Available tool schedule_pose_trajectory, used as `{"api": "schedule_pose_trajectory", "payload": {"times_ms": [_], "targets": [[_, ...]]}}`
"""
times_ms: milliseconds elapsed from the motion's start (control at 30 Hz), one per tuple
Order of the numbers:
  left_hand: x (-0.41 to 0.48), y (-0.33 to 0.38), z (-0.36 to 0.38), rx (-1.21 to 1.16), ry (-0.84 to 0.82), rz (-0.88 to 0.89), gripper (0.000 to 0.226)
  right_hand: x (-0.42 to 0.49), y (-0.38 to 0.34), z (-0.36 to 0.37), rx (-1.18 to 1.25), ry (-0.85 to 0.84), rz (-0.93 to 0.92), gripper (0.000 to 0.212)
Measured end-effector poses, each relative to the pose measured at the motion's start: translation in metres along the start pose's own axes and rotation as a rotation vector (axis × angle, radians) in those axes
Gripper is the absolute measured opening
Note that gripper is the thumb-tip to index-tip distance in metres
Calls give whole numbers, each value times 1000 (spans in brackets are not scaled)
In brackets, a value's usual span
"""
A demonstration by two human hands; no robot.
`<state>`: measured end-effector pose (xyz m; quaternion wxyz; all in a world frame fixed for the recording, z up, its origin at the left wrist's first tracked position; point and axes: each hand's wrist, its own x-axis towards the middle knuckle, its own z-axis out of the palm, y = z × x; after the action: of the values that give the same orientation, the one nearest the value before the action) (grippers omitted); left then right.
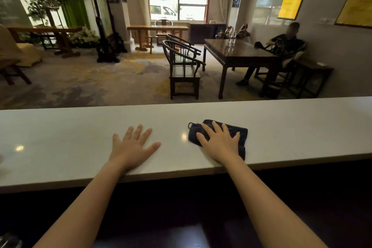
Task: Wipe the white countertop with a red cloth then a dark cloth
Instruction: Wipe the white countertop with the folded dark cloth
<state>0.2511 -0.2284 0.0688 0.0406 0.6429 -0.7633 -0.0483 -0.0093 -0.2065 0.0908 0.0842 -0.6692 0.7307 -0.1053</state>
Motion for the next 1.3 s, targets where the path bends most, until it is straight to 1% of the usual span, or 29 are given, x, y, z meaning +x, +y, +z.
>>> {"api": "schedule_pose_trajectory", "payload": {"times_ms": [167, 333, 400, 500, 700, 800, 867, 900, 967, 1033, 1100, 1133, 1167, 1233, 1267, 1300], "targets": [[0, 1, -2, 8, -26, -7, 73, -3, 40, -12, -13, -5, 102, 55], [3, 0, 0, 23, -21, -13, 78, -9, 35, -11, -41, 1, 134, 56], [4, -1, 1, 22, -19, -14, 81, -14, 26, -7, -43, -2, 103, 56], [4, 0, 2, 19, -25, -19, 81, -23, 0, 2, -37, -29, -4, 56], [5, 4, -2, 50, -44, -40, 66, -28, -74, 23, -33, -145, -233, 56], [4, 3, -2, 51, -29, -30, 61, -30, -85, 22, -25, -176, -271, 57], [5, 2, -2, 47, -30, -30, 60, -34, -82, 16, 31, -190, -305, 59], [5, 2, -1, 36, -22, -28, 58, -38, -77, 13, 65, -170, -317, 61], [3, 3, -2, -4, 9, -22, 54, -46, -65, 7, 94, -67, -291, 64], [-1, 4, -3, -65, 105, -8, 51, -52, -51, 1, 31, -8, -243, 66], [-6, 9, -5, -125, 229, 76, 49, -57, -43, -3, -11, -19, -245, 60], [-10, 14, -7, -178, 238, 154, 49, -59, -42, -4, -5, -14, -266, 56], [-13, 21, -9, -239, 200, 256, 50, -61, -42, -4, 7, 6, -292, 51], [-24, 36, -10, -295, 59, 432, 61, -63, -45, -3, 27, 65, -330, 41], [-30, 41, -10, -296, 19, 469, 67, -64, -45, -3, 29, 90, -338, 36], [-35, 43, -11, -296, 22, 474, 72, -66, -45, -2, 27, 107, -347, 33]]}}
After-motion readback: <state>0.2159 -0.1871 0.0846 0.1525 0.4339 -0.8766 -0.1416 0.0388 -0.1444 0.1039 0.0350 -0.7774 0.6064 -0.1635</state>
